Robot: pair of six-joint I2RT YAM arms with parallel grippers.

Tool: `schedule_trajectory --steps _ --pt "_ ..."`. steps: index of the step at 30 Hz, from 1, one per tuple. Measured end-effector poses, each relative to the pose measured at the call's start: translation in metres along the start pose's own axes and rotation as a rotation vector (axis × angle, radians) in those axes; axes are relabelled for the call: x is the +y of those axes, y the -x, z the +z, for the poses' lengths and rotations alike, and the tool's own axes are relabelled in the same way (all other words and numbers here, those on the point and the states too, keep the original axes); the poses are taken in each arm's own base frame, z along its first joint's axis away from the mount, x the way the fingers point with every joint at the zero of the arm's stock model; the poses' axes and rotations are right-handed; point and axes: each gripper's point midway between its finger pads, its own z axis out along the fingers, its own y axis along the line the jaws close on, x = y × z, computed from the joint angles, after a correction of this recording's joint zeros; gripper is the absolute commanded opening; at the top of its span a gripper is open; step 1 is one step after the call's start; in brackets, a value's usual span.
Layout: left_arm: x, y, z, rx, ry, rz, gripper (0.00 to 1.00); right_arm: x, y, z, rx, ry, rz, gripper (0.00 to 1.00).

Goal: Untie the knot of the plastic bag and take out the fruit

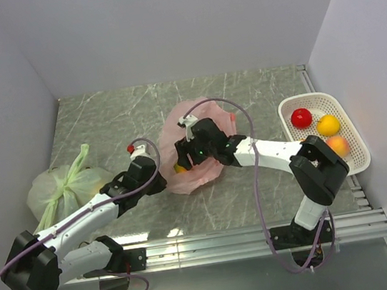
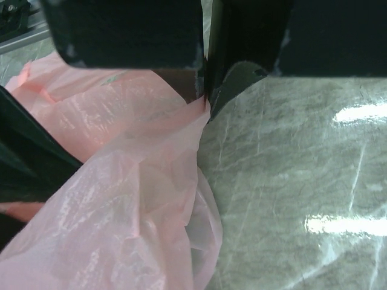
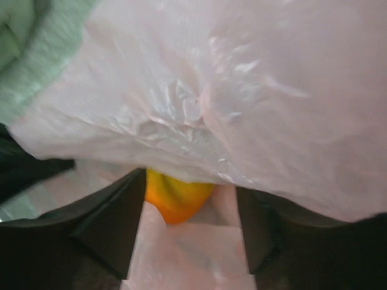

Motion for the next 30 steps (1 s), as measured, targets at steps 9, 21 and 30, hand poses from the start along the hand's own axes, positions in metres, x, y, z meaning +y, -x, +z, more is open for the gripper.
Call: schedule_trajectory --steps 9,21,30 --pt "0.003 -0.006 0.001 0.018 0.001 0.002 0.1 0.007 0.001 0.026 0.02 0.027 0.034 0.8" --pt "0.006 -0.008 0.002 0.018 0.009 0.0 0.09 0.012 -0.043 0.058 0.139 0.035 0.03 0.4" --pt "0.015 0.001 -0.001 -0.031 0.058 0.0 0.04 0.023 -0.007 -0.005 0.049 0.048 -0.044 0.02"
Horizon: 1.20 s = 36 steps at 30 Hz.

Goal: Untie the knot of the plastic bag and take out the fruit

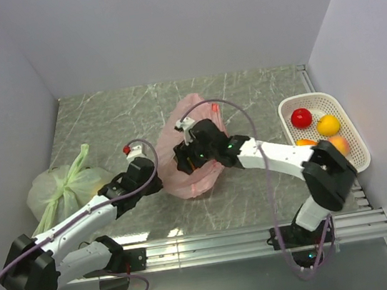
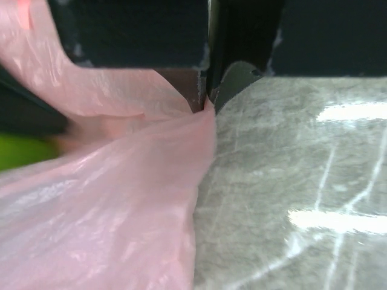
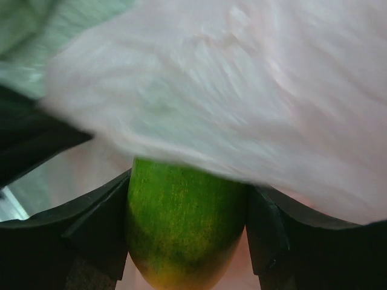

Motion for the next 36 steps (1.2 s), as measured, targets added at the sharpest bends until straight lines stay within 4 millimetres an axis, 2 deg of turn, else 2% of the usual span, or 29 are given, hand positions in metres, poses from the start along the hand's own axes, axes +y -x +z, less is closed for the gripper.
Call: schedule_trajectory --steps 3,5,11,13,15,18,21,24,27,30,32,34,36 --pt "0.0 0.01 -0.005 -0.028 0.014 -0.001 0.04 0.011 0.021 -0.035 -0.057 0.03 -0.058 0.02" --pt "-0.003 0.02 -0.009 -0.059 0.016 -0.002 0.04 0.019 0.026 -0.054 -0.067 0.061 -0.096 0.02" --pt "-0.018 0.058 -0.02 -0.148 0.013 0.013 0.02 0.044 0.003 -0.089 -0.023 0.207 -0.139 0.05" --pt "-0.022 0.064 -0.021 -0.159 0.002 0.018 0.01 0.048 -0.005 -0.101 -0.045 0.235 -0.136 0.07" --pt "-0.024 0.062 -0.019 -0.15 -0.001 0.023 0.01 0.053 -0.004 -0.113 -0.096 0.254 -0.134 0.07" --pt "-0.021 0.054 -0.013 -0.122 0.005 0.029 0.01 0.059 0.014 -0.129 -0.206 0.269 -0.141 0.07" --pt "-0.013 0.039 -0.006 -0.083 0.022 0.033 0.01 0.062 0.047 -0.153 -0.359 0.255 -0.151 0.07" --pt "-0.006 0.028 -0.003 -0.056 0.035 0.029 0.01 0.048 0.075 -0.178 -0.496 0.164 -0.134 0.08" --pt "-0.006 0.027 -0.003 -0.051 0.035 0.027 0.01 -0.001 0.097 -0.202 -0.607 -0.043 -0.046 0.08" --pt "-0.006 0.027 -0.003 -0.052 0.035 0.027 0.01 -0.085 0.103 -0.23 -0.674 -0.339 0.122 0.09" --pt "-0.006 0.027 -0.003 -0.052 0.034 0.027 0.01 -0.136 0.094 -0.25 -0.696 -0.524 0.243 0.09" --pt "-0.006 0.027 -0.004 -0.054 0.032 0.026 0.01 -0.189 0.075 -0.273 -0.704 -0.718 0.381 0.09" --pt "-0.007 0.029 -0.006 -0.06 0.027 0.024 0.01 -0.232 0.054 -0.294 -0.718 -0.874 0.51 0.12"
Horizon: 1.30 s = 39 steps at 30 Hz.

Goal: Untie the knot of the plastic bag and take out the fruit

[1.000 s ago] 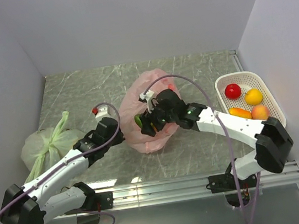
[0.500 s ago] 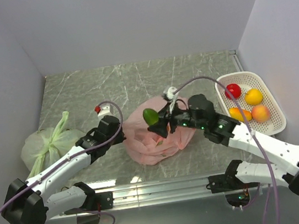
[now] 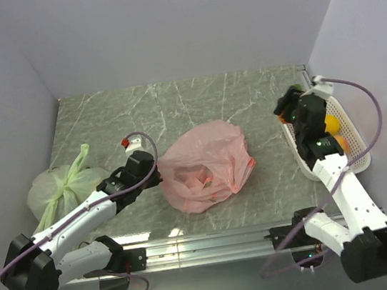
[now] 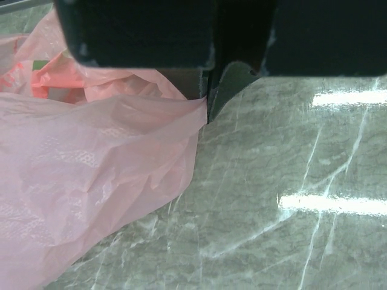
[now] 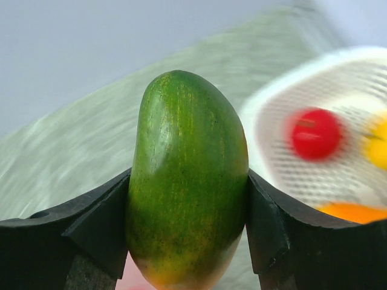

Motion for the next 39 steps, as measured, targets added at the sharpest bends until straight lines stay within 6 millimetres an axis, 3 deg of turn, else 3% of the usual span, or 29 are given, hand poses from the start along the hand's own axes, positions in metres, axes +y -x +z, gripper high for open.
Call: schedule_trajectory --steps 3,7,8,10,11,13,15,21,27,32,39 --pt "-0.002 0.004 -0.004 -0.015 -0.013 -0.007 0.01 -0.063 -0.008 0.019 0.006 -0.214 0.095 0.18" --pt "-0.004 0.008 -0.008 -0.029 -0.025 -0.013 0.01 -0.131 -0.044 0.034 0.089 -0.43 0.196 0.28" --pt "-0.004 0.009 -0.008 -0.031 -0.026 -0.013 0.01 -0.142 -0.054 0.037 0.117 -0.47 0.214 0.52" --pt "-0.002 0.008 -0.008 -0.031 -0.018 -0.012 0.0 -0.157 -0.069 0.039 0.158 -0.521 0.238 0.74" --pt "-0.001 0.007 -0.008 -0.028 -0.015 -0.01 0.01 -0.16 -0.073 0.038 0.17 -0.536 0.25 0.9" --pt "0.0 0.006 -0.009 -0.023 -0.01 -0.007 0.01 -0.163 -0.075 0.037 0.173 -0.556 0.275 1.0" --pt "-0.001 0.008 -0.009 -0.019 -0.006 -0.004 0.0 -0.165 -0.075 0.034 0.169 -0.569 0.285 1.0" --pt "-0.019 0.028 -0.008 -0.037 -0.021 0.003 0.01 -0.159 -0.062 0.019 0.15 -0.563 0.309 1.0" --pt "-0.029 0.064 -0.005 -0.099 0.0 -0.014 0.01 -0.117 0.003 -0.019 -0.036 -0.361 0.352 1.0" --pt "-0.015 0.11 0.005 -0.152 0.066 -0.058 0.03 -0.063 0.045 -0.055 -0.159 -0.127 0.351 1.0" --pt "0.023 0.184 0.006 -0.281 0.158 -0.162 0.06 -0.015 0.063 -0.098 -0.211 0.131 0.334 1.0"
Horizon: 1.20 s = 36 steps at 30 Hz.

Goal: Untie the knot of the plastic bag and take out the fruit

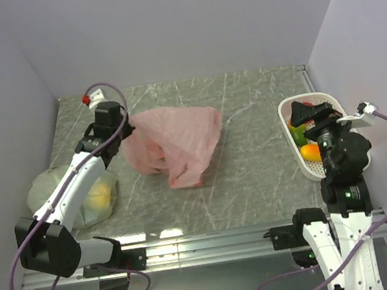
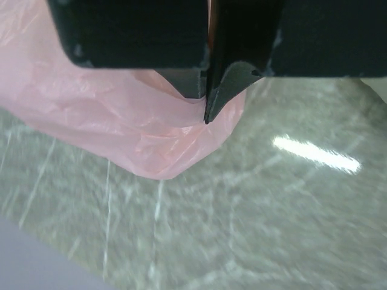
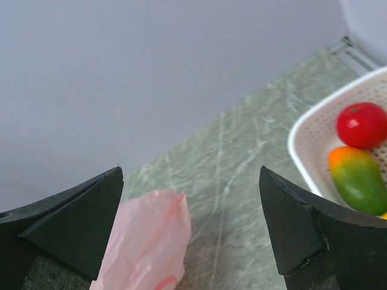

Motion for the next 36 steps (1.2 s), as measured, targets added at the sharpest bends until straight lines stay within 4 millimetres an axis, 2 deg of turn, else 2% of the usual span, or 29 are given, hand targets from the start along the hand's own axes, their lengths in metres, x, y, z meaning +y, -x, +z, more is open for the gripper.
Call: schedule_trajectory --steps 3,6,9,10,13,14,17,18,22,27,31,34,36 --pt "0.015 0.023 0.013 -0.044 0.039 -0.042 0.09 0.017 0.004 -0.018 -0.011 0.092 -0.019 1.0" --pt "0.031 0.033 0.023 -0.056 0.066 -0.072 0.2 0.029 0.006 -0.037 -0.023 0.171 -0.061 1.0" --pt "0.035 0.037 0.024 -0.057 0.064 -0.078 0.45 0.036 0.007 -0.053 -0.032 0.225 -0.111 1.0" --pt "0.034 0.038 0.022 -0.059 0.053 -0.08 0.61 0.037 0.007 -0.057 -0.034 0.236 -0.126 1.0" --pt "0.032 0.04 0.009 -0.072 0.023 -0.074 0.83 0.037 0.006 -0.068 -0.04 0.262 -0.169 1.0" --pt "0.033 0.041 0.003 -0.081 0.016 -0.073 0.86 0.036 0.005 -0.072 -0.044 0.267 -0.181 1.0" --pt "0.037 0.052 -0.032 -0.137 -0.014 -0.068 0.97 0.032 0.002 -0.079 -0.044 0.266 -0.211 1.0" --pt "0.037 0.057 -0.042 -0.157 -0.024 -0.07 0.99 0.03 0.001 -0.081 -0.043 0.264 -0.22 1.0" --pt "0.04 0.084 -0.107 -0.286 -0.088 -0.065 0.99 0.022 -0.003 -0.09 -0.041 0.247 -0.241 1.0" --pt "0.054 0.108 -0.202 -0.486 -0.182 -0.054 0.99 0.006 -0.001 -0.102 -0.095 0.211 -0.25 1.0" --pt "0.079 0.122 -0.287 -0.703 -0.24 -0.092 0.99 -0.008 -0.008 -0.102 -0.092 0.169 -0.247 1.0" --pt "0.104 0.115 -0.319 -0.803 -0.232 -0.135 0.99 -0.021 -0.021 -0.094 -0.061 0.129 -0.253 1.0" --pt "0.116 0.104 -0.321 -0.816 -0.219 -0.148 0.99 -0.028 -0.031 -0.089 -0.038 0.106 -0.259 1.0"
